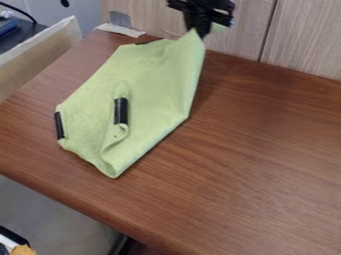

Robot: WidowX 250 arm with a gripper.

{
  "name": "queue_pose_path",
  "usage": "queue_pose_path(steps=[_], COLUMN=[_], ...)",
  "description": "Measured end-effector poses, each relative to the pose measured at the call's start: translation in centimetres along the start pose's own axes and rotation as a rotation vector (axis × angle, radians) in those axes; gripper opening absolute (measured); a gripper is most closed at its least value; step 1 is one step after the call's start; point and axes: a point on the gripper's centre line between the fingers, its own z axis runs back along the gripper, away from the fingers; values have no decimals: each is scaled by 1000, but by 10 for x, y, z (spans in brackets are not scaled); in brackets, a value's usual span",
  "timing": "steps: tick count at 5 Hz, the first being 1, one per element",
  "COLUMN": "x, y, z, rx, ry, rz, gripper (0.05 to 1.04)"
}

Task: Fold the clothe from the top right to bottom left

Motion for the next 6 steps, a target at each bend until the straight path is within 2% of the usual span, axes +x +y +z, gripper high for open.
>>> queue_pose_path(steps=[1,2,3,5,6], x=[-31,-59,-82,-122,-133], y=[21,28,31,36,41], z=[21,33,30,22,26], rx=[25,16,-2,16,28], ry=[-39,-66,-54,-3,0], rz=[70,101,125,143,194], gripper=[68,68,68,86,244])
